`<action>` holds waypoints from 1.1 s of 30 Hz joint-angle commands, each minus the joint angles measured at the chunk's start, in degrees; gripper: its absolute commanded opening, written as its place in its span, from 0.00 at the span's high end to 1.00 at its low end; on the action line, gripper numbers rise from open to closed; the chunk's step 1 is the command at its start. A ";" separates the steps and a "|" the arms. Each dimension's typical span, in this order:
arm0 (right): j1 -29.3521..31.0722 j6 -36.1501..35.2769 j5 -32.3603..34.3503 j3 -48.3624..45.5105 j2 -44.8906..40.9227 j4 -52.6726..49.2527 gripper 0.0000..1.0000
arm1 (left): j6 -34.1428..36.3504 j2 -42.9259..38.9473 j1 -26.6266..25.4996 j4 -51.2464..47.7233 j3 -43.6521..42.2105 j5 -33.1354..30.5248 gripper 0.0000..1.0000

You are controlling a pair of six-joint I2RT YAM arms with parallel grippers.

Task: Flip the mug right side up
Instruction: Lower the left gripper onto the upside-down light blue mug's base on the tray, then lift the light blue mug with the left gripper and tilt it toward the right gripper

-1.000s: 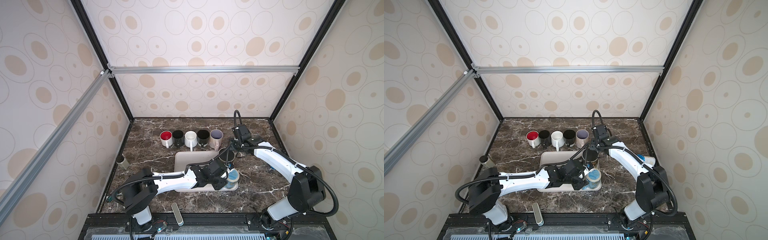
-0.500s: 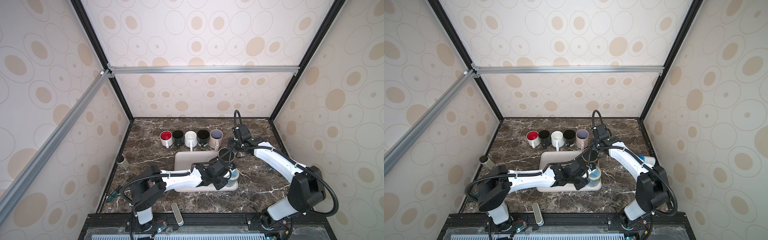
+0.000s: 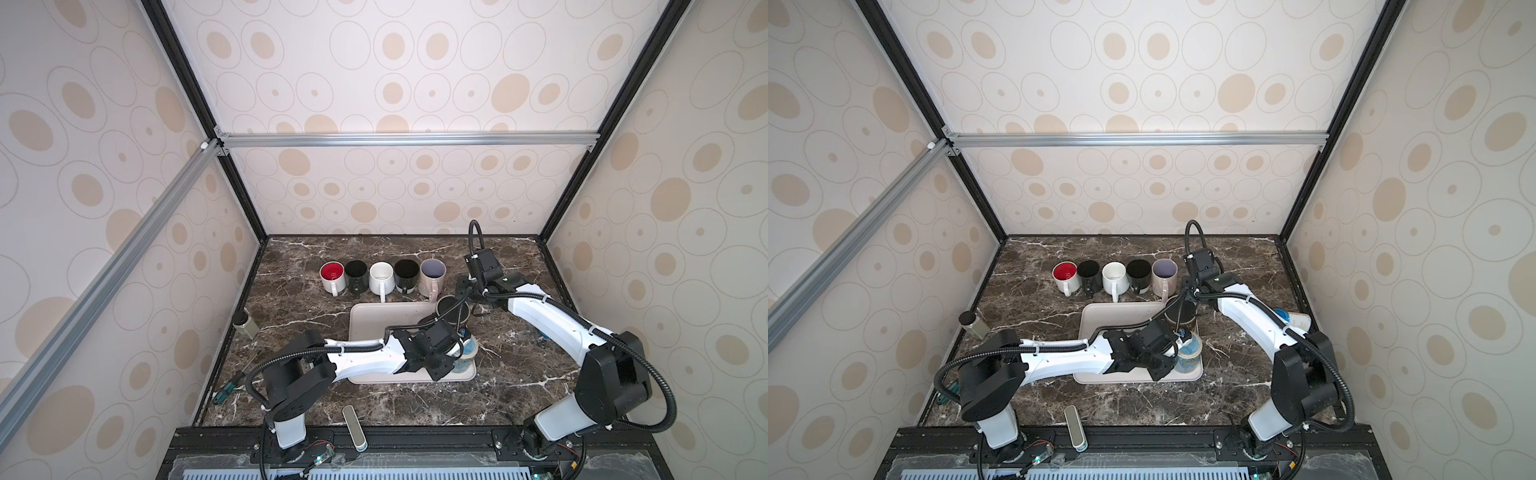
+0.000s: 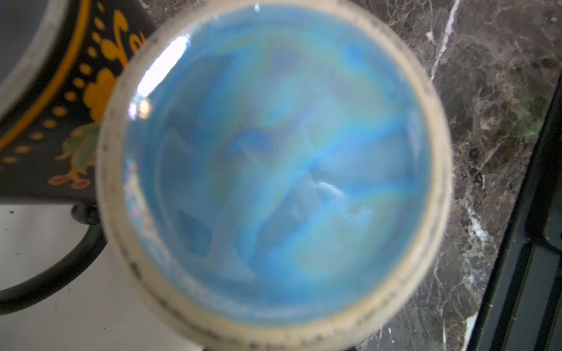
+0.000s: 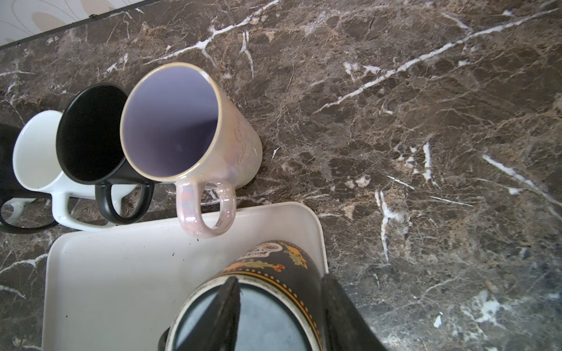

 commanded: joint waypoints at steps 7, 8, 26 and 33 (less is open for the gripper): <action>-0.37 0.16 0.19 -0.38 0.31 -0.60 0.55 | 0.25 -2.32 -0.46 2.23 1.36 -1.52 0.97; -0.41 0.17 0.20 -0.35 0.19 -0.68 0.55 | 0.31 -2.94 -0.51 2.58 1.05 -1.82 1.00; -0.45 -0.12 3.11 1.78 -3.31 -2.11 0.55 | 2.44 -19.27 -0.46 1.10 -1.82 -4.07 1.00; -0.39 -0.66 5.06 4.53 -5.18 -2.85 0.56 | 6.66 -24.95 -0.29 -4.60 0.10 -16.19 1.00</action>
